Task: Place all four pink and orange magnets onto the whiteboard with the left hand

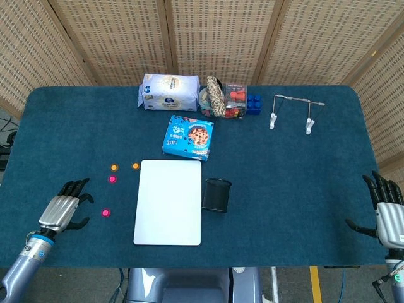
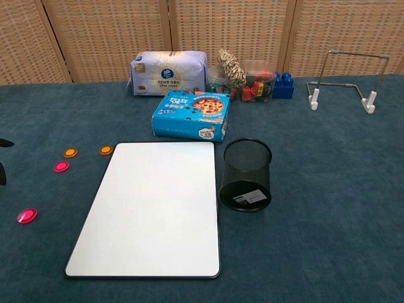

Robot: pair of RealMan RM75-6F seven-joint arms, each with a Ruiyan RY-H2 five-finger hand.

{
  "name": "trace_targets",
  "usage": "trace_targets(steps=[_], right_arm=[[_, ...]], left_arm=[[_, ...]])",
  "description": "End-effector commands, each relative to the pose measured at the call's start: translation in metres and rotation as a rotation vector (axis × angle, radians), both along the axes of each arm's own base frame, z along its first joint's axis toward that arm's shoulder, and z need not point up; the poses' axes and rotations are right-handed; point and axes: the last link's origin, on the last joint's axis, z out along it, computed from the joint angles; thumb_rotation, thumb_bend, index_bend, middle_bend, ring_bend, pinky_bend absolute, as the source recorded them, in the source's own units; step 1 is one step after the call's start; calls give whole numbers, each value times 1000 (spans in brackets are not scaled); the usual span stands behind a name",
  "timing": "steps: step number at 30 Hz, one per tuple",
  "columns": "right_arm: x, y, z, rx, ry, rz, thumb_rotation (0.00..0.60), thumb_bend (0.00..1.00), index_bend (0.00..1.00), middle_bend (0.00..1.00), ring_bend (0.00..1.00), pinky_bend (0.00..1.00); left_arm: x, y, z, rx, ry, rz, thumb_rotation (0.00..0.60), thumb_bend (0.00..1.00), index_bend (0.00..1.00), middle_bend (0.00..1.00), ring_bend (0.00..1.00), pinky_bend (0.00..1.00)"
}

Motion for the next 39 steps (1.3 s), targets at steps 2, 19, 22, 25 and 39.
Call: trace_targets(steps=[2,19,22,25,39], right_arm=[[0,0,0,0,-2,-1,600,52,0,0,0,0],[0,0,1,2,-19,-5,600,53,0,0,0,0],[-1,0,1,1,-21,-5,600,53,0,0,0,0],[-1,0,1,3,-24,-6,600,53,0,0,0,0],[-1,0,2,0,-35,-8,600,53,0,0,0,0]], left_arm=[[-3,2,-8,-23,16,9,600,314,372,0,0,0],[12,16,-42,-77,50,-20,600,316,376,0,0,0],[8,14,-44,-70,55,-3,600,318,377,0,0,0],[7,14,-46,-70,57,3,600,316,377,0,0,0],[11,16,-56,-80,50,3,600,314,378,0,0,0]])
